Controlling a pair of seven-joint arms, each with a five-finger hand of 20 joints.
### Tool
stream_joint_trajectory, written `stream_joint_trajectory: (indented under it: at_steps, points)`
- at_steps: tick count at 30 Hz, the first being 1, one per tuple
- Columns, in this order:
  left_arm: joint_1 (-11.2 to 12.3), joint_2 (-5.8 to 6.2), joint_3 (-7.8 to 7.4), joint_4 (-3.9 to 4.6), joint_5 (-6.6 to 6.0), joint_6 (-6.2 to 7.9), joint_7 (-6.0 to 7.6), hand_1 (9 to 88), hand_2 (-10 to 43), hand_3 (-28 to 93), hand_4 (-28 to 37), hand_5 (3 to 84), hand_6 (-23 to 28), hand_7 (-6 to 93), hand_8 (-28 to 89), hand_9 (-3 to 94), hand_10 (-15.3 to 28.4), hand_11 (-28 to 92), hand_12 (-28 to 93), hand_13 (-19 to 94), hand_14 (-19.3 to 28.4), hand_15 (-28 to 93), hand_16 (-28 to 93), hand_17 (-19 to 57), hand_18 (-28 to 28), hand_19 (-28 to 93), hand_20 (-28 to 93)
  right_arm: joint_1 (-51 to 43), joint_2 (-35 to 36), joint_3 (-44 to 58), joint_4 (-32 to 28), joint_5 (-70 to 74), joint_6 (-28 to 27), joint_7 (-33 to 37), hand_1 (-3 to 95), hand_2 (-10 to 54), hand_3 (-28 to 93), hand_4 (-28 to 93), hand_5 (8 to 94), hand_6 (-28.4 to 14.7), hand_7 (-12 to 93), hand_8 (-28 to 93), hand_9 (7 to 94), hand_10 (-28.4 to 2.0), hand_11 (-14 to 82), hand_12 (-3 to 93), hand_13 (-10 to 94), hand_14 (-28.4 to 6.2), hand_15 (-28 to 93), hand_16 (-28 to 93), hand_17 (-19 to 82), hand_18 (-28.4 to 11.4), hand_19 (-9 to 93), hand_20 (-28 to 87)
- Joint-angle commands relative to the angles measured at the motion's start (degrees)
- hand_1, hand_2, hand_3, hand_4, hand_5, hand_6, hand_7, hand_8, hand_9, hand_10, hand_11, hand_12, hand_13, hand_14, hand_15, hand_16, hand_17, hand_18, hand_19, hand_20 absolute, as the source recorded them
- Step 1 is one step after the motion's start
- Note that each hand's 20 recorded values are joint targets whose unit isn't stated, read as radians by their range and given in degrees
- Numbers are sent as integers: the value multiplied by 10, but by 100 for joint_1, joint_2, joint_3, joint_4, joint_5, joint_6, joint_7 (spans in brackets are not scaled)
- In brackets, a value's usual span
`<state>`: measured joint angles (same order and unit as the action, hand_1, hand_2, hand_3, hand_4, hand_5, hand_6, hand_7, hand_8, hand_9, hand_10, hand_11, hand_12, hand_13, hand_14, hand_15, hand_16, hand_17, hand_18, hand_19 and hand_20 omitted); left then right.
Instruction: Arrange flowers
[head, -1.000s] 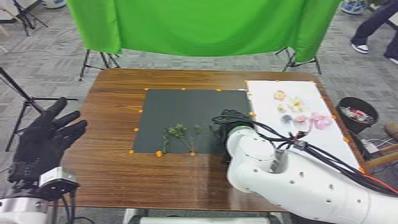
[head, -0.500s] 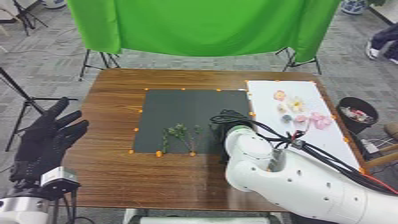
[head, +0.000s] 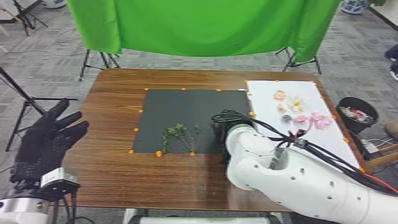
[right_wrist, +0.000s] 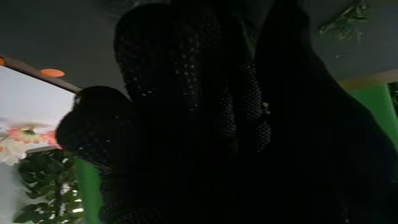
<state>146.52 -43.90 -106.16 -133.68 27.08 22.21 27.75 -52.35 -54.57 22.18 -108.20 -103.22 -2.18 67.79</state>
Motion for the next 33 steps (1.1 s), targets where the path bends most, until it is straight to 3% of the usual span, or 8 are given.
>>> stream_joint_trajectory:
  at_steps: [1, 4, 8, 20, 21, 24, 30, 33]
  points:
    - [178, -47, -33, -36, -19, -1, 45, 294, 71, 625, -207, 335, 77, 77, -71, 300, 187, 248, 117, 207, 271, 546, -115, -80, 284, 509, 6, -86, 171, 291, -380, -140, 114, -135, 417, -93, 686, -216, 740, -58, 148, -90, 937, -137, 222, 166, 937, -61, 448, 148, 737, -37, 932, -75]
    - [248, 16, -38, -48, -95, 52, 174, 294, 71, 624, -207, 335, 77, 77, -71, 300, 187, 248, 117, 207, 272, 545, -115, -80, 284, 510, 5, -135, 311, 573, -602, -161, 56, -266, 400, -93, 679, -215, 726, -63, 143, -91, 933, -145, 218, 166, 937, -65, 442, 146, 734, -37, 932, -81]
    - [190, -85, -37, -44, 11, -17, 31, 293, 72, 624, -206, 335, 77, 76, -71, 299, 187, 248, 117, 207, 272, 545, -115, -80, 284, 510, 3, -142, 508, 988, -718, -4, 9, -336, 380, -85, 675, -211, 664, -70, 125, -91, 897, -160, 211, 166, 933, -72, 429, 151, 728, -40, 932, -95]
    - [284, -43, -4, -51, -96, 52, 201, 292, 72, 623, -206, 334, 77, 76, -71, 299, 188, 248, 117, 206, 272, 544, -115, -80, 284, 510, 1, -170, 653, 1142, -647, 462, -363, -382, 373, -80, 665, -204, 633, -64, 117, -84, 880, -175, 199, 159, 927, -78, 431, 153, 723, -41, 932, -107]
    - [233, -117, -17, -46, -9, 4, 74, 292, 72, 624, -206, 334, 77, 76, -71, 299, 188, 248, 117, 206, 272, 545, -115, -80, 284, 510, 1, -231, 612, 1160, -657, 488, -437, -358, 374, -81, 666, -204, 634, -64, 117, -84, 879, -174, 200, 159, 927, -78, 431, 154, 723, -41, 932, -107]
    - [283, 30, -20, -48, -159, 85, 224, 292, 72, 623, -206, 334, 77, 76, -71, 299, 188, 249, 118, 207, 272, 545, -115, -80, 284, 510, 1, -315, 488, 1093, -658, 518, -487, -352, 381, -84, 668, -204, 639, -60, 119, -85, 879, -173, 200, 159, 927, -78, 431, 153, 722, -40, 932, -110]
    - [123, -221, -32, -41, 69, -58, -76, 293, 73, 622, -207, 334, 77, 76, -71, 299, 188, 249, 117, 207, 272, 545, -115, -80, 284, 511, 2, -279, 284, 815, -436, 537, -515, -252, 390, -78, 667, -207, 650, -57, 122, -86, 879, -171, 200, 160, 926, -78, 431, 154, 723, -37, 932, -121]
    - [168, -30, -25, -41, -97, 50, 99, 292, 73, 623, -206, 334, 77, 76, -71, 299, 188, 249, 117, 206, 272, 545, -115, -80, 284, 511, 2, -286, 311, 817, -386, 618, -696, -197, 396, -73, 670, -207, 658, -53, 124, -86, 878, -171, 201, 160, 927, -77, 431, 154, 723, -36, 932, -127]
